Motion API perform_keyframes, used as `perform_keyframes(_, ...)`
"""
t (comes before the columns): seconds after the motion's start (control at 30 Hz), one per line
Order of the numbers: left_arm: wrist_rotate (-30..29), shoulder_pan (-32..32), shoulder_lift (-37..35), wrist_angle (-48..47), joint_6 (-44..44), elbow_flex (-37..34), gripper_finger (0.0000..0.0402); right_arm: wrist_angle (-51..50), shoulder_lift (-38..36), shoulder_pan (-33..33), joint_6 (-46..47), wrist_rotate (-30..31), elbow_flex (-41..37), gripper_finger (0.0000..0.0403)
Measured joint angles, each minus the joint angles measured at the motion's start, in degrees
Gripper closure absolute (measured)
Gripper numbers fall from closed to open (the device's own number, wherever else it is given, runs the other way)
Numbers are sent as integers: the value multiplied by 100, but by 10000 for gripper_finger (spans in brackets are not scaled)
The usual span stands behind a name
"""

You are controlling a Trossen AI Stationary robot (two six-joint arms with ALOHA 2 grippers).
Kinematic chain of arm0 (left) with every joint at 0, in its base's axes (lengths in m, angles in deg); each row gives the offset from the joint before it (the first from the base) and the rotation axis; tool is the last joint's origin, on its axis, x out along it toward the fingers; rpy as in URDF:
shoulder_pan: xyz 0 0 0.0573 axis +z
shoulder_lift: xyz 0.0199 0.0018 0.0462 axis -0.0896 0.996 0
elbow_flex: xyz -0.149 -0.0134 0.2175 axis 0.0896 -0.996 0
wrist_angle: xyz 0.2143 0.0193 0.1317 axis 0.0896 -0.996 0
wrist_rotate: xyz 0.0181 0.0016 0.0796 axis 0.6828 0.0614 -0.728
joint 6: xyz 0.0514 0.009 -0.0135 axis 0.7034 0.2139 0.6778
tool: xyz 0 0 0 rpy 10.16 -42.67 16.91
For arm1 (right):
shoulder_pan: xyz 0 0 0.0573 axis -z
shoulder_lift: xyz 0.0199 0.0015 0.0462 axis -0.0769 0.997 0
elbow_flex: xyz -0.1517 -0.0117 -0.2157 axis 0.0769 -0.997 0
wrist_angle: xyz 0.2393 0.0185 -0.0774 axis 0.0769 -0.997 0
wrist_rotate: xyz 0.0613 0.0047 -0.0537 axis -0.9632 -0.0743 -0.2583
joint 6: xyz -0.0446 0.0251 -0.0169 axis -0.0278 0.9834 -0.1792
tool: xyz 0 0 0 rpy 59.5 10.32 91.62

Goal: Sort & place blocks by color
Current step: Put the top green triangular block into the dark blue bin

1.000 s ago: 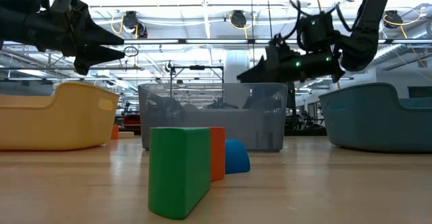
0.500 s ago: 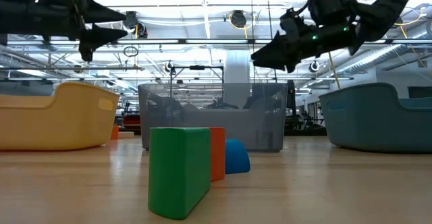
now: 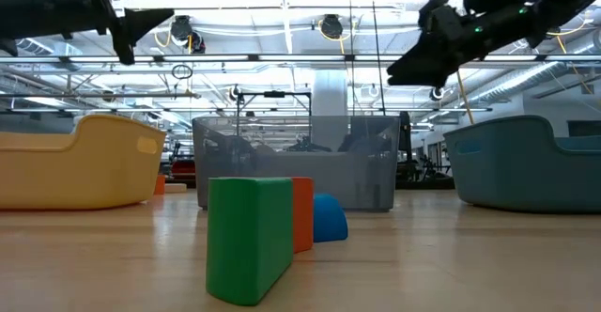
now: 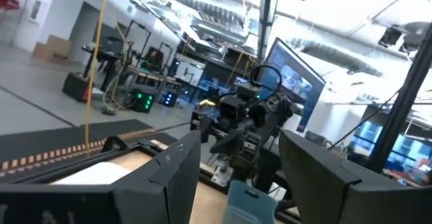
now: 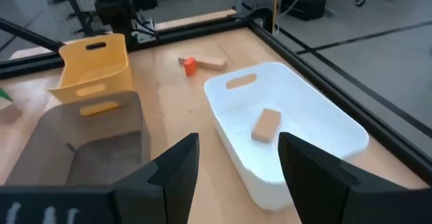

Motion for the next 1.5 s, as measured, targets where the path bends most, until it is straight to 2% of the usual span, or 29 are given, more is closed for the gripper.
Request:
perform_keyframes(0.2,35,-2,202,67,-873,0,202,-957,-517,0,3,761,0,209)
perform_keyframes(0.37,94,-6,586,526,-1350,0,202,-1537,-581,2,42,1091,0,209)
perform_keyframes(0.57,1390,-108,1109,1402,-792,0,202,-1671,-549,1,140,1108,22,209)
perform_keyframes(0.77,1406,-234,1586,1808,-158,0,202,-2187,-551,0,155,1109,709,209)
perform_keyframes(0.87,1290,-215,1761,1883,-220,0,202,-2270,-549,4,136,1110,926,209)
perform_keyframes(1.0,402,-97,1814,1915,-625,0,202,-2676,-526,115,432,1151,946,209)
perform_keyframes(1.07,57,-9,1810,1920,-598,0,202,-3065,-453,175,700,1459,946,209)
perform_keyframes(1.2,289,128,1801,1923,-543,0,202,-3793,-230,317,1003,2122,944,209)
perform_keyframes(1.33,636,16,1803,1917,-664,0,202,-4402,92,579,1756,2132,944,209)
perform_keyframes(1.5,656,-214,1803,1898,-538,0,202,-4810,663,910,2574,2137,944,209)
